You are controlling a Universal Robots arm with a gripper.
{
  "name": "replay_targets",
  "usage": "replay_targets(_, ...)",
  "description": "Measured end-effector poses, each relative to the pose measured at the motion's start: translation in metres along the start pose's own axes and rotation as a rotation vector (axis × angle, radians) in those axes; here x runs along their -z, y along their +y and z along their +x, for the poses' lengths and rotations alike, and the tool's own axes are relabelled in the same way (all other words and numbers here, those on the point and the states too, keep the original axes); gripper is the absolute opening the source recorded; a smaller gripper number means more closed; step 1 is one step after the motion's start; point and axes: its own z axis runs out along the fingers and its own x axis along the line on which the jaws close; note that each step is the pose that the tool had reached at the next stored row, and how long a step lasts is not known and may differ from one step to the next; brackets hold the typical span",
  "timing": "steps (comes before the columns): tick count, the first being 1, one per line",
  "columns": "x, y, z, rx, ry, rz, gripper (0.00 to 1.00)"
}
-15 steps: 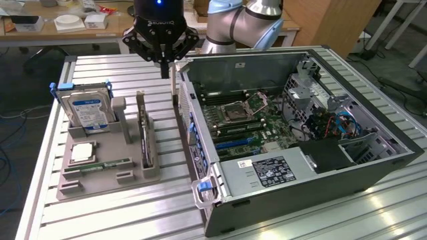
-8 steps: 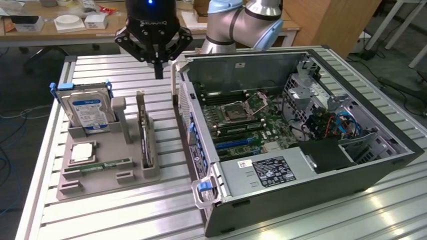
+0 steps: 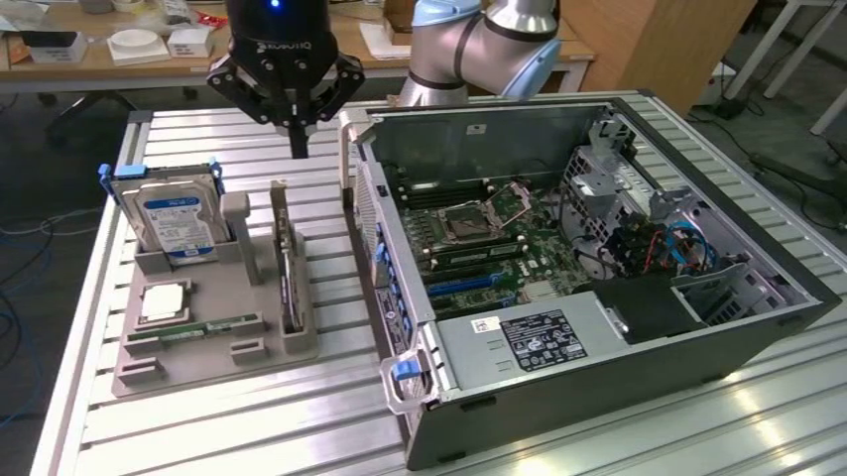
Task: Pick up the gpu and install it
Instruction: 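Reach for the gpu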
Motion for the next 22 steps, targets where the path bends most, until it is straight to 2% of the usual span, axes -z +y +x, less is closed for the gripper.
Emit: replay_targets(22, 0.0008, -0.0028, 0.038, 0.0, 0.0001, 0.0, 0.1)
